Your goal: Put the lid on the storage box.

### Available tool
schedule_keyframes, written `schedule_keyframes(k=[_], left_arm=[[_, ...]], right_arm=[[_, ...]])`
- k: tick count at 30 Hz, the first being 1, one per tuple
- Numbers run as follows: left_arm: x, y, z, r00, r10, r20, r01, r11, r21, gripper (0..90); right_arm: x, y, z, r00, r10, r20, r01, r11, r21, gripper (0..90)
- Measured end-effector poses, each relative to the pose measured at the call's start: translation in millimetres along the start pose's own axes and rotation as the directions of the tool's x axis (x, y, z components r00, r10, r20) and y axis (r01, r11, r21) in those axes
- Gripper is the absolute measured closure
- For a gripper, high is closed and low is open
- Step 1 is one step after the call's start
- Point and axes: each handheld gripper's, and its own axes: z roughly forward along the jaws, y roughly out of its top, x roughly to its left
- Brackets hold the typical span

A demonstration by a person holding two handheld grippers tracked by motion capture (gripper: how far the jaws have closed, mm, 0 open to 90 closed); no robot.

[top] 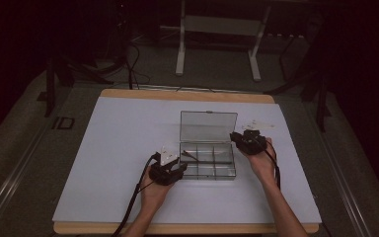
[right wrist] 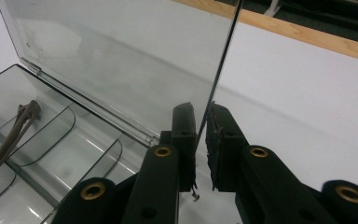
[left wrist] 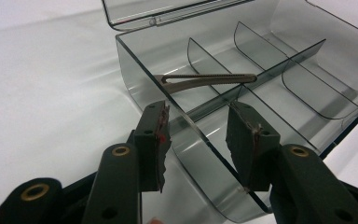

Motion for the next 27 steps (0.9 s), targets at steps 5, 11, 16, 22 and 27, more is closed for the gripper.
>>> schedule_keyframes(k=[5, 11, 16, 22, 27], left_arm=[[-0.3, 0.4, -0.1, 1.0, -0.001, -0.001, 0.001, 1.0, 0.004, 58.9], [-0.8, 0.6, -0.5, 1.0, -0.003, -0.003, 0.003, 1.0, 0.009, 58.9], [-0.7, 0.8, -0.7, 1.0, -0.004, -0.002, 0.004, 0.9999, 0.013, 59.0], [-0.6, 0.9, -0.8, 1.0, -0.009, 0.003, 0.009, 0.9999, 0.015, 58.9], [0.0, 1.2, -1.4, 0.9999, -0.009, 0.01, 0.009, 0.9998, 0.017, 58.8]], right_arm=[[2.0, -1.6, -2.8, 1.0, -0.006, 0.007, 0.006, 1.0, -0.005, 83.0], [4.6, -4.2, -5.3, 0.9999, -0.008, 0.014, 0.009, 1.0, -0.017, 83.0], [6.4, -4.8, -7.4, 0.9996, -0.019, 0.019, 0.019, 1.0, -0.016, 82.9], [8.3, -6.3, -9.8, 0.9995, -0.025, 0.021, 0.025, 0.999, -0.019, 82.9], [8.5, -8.8, -11.5, 0.9997, -0.018, 0.017, 0.019, 0.999, -0.027, 83.3]])
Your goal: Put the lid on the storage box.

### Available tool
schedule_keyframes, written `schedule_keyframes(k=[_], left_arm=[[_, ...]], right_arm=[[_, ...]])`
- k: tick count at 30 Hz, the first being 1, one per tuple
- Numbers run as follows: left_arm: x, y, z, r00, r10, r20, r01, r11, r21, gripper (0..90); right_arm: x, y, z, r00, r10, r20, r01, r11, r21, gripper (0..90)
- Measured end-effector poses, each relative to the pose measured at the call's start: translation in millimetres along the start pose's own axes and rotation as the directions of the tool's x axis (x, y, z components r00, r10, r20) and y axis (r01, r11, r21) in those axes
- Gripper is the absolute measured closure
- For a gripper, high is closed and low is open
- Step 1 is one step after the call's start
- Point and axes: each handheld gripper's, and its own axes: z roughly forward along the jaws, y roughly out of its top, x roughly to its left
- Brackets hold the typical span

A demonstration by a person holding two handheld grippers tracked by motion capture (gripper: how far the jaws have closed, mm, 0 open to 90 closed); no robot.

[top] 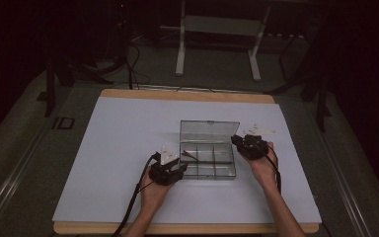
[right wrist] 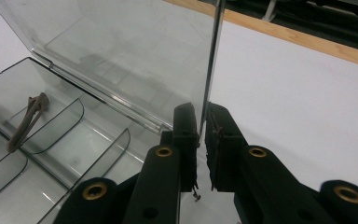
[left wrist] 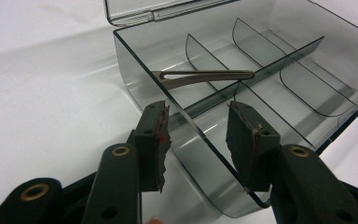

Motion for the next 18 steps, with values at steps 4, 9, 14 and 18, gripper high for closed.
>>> schedule_keyframes(k=[4, 9, 14, 18], left_arm=[[1.2, 1.5, -3.7, 1.0, -0.001, 0.01, 0.002, 0.9999, -0.013, 59.7], [1.5, 8.2, -11.3, 0.9998, -0.007, 0.021, 0.008, 0.999, -0.045, 60.1], [2.4, 19.9, -21.4, 0.9994, -0.028, 0.019, 0.029, 0.9958, -0.086, 62.2], [3.3, 30.4, -30.4, 0.9978, -0.063, 0.022, 0.065, 0.9894, -0.13, 64.2]], right_arm=[[-0.4, -0.5, -1.0, 1.0, 0.001, 0.0, -0.001, 1.0, -0.001, 84.0], [0.2, -1.4, -1.8, 1.0, 0.005, 0.0, -0.005, 1.0, -0.001, 84.2], [0.2, -2.1, -2.4, 1.0, 0.005, -0.002, -0.005, 1.0, -0.003, 84.3], [0.5, -2.8, -3.0, 0.9999, 0.012, -0.003, -0.012, 1.0, -0.004, 84.4]])
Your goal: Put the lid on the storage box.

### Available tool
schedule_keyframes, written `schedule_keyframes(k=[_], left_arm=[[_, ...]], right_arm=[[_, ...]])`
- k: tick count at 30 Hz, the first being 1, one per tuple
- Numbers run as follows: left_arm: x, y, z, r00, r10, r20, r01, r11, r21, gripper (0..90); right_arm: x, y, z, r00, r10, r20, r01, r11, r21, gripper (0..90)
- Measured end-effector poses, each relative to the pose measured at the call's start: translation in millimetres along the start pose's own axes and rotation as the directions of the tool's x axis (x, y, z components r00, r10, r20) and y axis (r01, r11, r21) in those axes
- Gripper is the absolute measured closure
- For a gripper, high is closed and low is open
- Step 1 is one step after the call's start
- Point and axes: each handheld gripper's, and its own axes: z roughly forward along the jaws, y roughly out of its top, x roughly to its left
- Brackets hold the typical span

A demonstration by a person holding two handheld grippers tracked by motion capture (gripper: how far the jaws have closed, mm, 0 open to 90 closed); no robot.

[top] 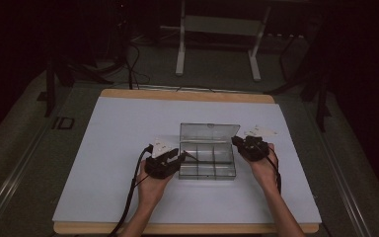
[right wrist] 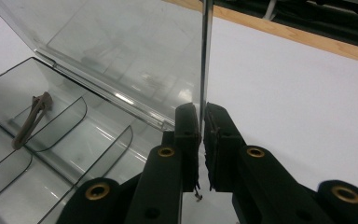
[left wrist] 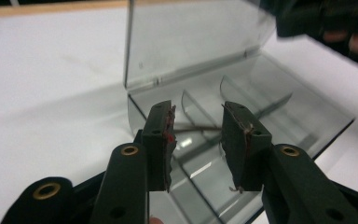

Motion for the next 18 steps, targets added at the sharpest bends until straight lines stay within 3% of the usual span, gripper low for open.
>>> schedule_keyframes(k=[10, 18], left_arm=[[-5.9, 22.7, -3.9, 0.9996, 0.013, 0.025, -0.013, 0.9991, -0.04, 70.3], [-8.6, 35.8, -1.5, 0.9997, 0.015, -0.019, -0.016, 0.9986, -0.05, 79.4]], right_arm=[[0.7, -1.4, -1.4, 1.0, -0.001, 0.0, 0.001, 1.0, -0.001, 84.8], [0.9, -2.3, -2.9, 1.0, -0.003, -0.004, 0.003, 1.0, 0.001, 85.0]])
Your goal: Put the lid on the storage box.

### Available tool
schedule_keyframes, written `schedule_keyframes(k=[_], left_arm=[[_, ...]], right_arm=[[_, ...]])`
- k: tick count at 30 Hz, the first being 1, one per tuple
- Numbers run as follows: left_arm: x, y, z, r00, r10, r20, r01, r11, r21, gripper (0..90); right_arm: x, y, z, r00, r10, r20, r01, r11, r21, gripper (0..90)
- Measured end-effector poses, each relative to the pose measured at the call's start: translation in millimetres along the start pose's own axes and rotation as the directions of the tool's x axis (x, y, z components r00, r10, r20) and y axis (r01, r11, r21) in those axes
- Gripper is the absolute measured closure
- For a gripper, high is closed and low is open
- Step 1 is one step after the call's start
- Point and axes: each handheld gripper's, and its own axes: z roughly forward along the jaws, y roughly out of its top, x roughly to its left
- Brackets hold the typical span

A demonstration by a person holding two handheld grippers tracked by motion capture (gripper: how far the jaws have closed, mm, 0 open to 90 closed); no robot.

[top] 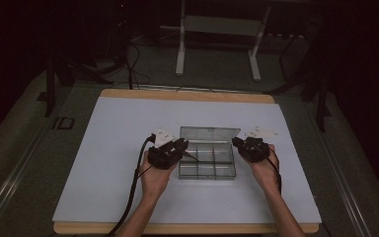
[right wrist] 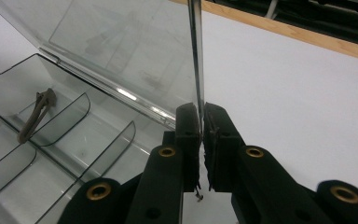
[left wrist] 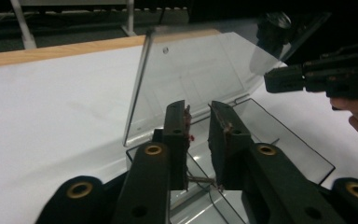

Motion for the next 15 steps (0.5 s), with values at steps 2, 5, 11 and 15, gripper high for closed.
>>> schedule_keyframes(k=[2, 5, 11, 15], left_arm=[[0.0, 2.6, 0.6, 1.0, 0.003, -0.009, -0.003, 1.0, 0.001, 84.2], [0.2, 5.1, 2.1, 0.9997, 0.001, -0.024, -0.001, 1.0, 0.006, 89.5], [0.6, 9.5, 4.3, 0.9994, -0.013, -0.033, 0.014, 0.9999, 0.006, 89.9], [-0.2, 11.7, 3.9, 0.9993, -0.018, -0.031, 0.018, 0.9998, 0.001, 90.0]], right_arm=[[-0.1, -0.1, -0.1, 1.0, 0.0, -0.001, 0.0, 1.0, -0.001, 85.0], [-0.2, -0.4, -0.3, 1.0, 0.001, -0.002, -0.001, 1.0, -0.002, 85.0], [0.1, -1.2, -1.4, 1.0, 0.002, -0.005, -0.002, 1.0, -0.002, 85.0], [0.4, -1.9, -2.1, 1.0, 0.002, -0.008, -0.002, 1.0, -0.002, 85.0]])
